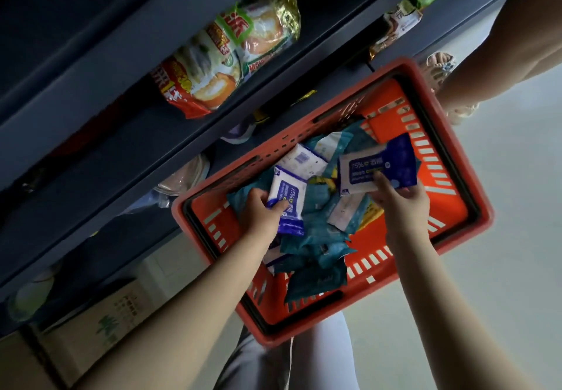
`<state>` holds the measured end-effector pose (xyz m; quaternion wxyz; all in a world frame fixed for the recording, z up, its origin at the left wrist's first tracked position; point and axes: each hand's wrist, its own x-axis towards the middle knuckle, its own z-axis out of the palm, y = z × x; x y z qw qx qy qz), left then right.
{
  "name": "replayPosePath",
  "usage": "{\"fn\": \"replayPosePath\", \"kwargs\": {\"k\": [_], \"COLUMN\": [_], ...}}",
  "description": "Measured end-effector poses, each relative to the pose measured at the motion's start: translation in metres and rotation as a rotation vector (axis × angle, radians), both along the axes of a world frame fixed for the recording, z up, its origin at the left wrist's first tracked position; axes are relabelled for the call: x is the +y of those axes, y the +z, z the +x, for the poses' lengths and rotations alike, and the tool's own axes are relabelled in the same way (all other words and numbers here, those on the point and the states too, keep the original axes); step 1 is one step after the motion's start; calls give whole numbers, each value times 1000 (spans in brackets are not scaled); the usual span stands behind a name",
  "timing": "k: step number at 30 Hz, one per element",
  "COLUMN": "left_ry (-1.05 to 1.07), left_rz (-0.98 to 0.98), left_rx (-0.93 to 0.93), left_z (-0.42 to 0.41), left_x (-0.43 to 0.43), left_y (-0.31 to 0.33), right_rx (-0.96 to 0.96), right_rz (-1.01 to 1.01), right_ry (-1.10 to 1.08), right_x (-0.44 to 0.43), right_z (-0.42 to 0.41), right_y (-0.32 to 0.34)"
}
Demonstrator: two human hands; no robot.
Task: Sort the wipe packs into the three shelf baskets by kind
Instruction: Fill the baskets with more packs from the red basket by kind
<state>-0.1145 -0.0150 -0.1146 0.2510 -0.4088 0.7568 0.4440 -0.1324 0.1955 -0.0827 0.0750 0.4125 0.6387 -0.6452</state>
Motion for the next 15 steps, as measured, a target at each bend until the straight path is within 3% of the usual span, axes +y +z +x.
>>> {"fn": "replayPosePath", "kwargs": {"k": [2, 7, 15], "left_ry": [86, 76, 54], "left_rz": [128, 349, 296], "left_rx": [29, 150, 426], "left_z": [0, 10, 44], "left_x": [-2, -21, -77], "left_y": [37, 181, 385], "right_rx": [19, 58, 192], "right_rz": [-52, -271, -418], "right_ry": [-7, -29, 70], "right_x": [2, -8, -64], "right_z": [3, 12, 31], "right_y": [32, 162, 359]}}
